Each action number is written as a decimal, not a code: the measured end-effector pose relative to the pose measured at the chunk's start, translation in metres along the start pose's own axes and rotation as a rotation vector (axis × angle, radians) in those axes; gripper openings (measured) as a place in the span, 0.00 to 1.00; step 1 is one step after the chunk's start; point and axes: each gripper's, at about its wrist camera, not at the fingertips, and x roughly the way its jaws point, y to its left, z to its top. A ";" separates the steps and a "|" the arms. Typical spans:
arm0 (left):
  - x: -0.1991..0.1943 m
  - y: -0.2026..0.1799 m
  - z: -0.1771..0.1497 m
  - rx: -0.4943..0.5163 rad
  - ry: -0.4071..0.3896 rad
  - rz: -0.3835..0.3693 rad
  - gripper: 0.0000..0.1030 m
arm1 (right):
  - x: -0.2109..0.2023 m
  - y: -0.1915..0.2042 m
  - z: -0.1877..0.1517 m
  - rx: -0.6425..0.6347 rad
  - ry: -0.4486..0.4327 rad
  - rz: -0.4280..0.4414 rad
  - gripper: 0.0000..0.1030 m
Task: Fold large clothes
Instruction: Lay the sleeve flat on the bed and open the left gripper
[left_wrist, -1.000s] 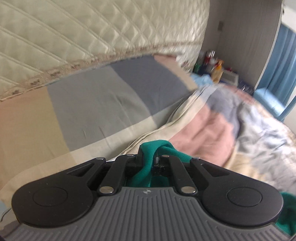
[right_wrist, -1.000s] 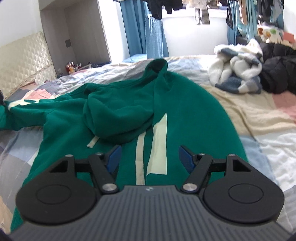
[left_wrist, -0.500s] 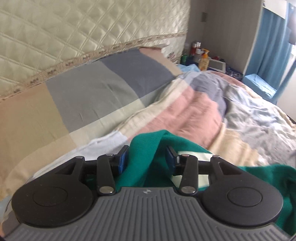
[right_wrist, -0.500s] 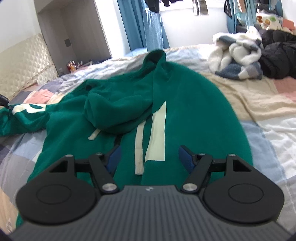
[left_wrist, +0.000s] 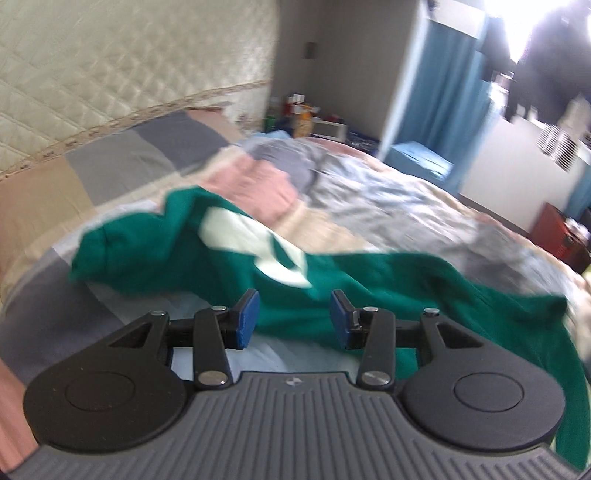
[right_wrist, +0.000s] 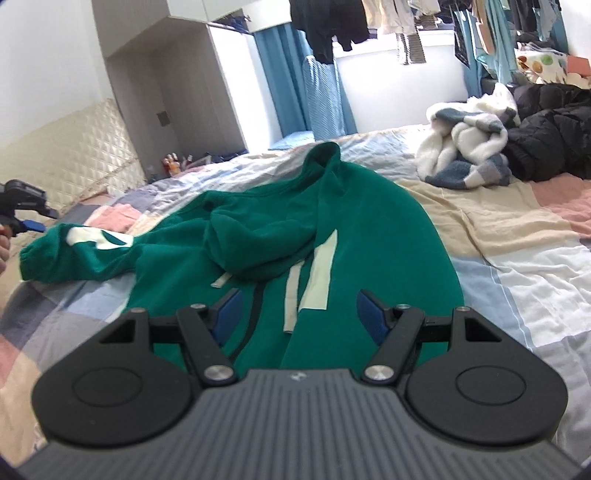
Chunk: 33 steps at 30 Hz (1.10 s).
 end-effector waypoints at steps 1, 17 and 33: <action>-0.010 -0.009 -0.009 0.008 0.000 -0.016 0.47 | -0.004 0.000 0.000 -0.002 -0.009 0.008 0.68; -0.135 -0.142 -0.204 0.203 0.040 -0.233 0.47 | -0.046 -0.030 -0.016 0.001 0.035 0.038 0.68; -0.142 -0.181 -0.296 0.195 -0.034 -0.338 0.47 | -0.054 -0.033 -0.038 -0.044 0.191 0.058 0.68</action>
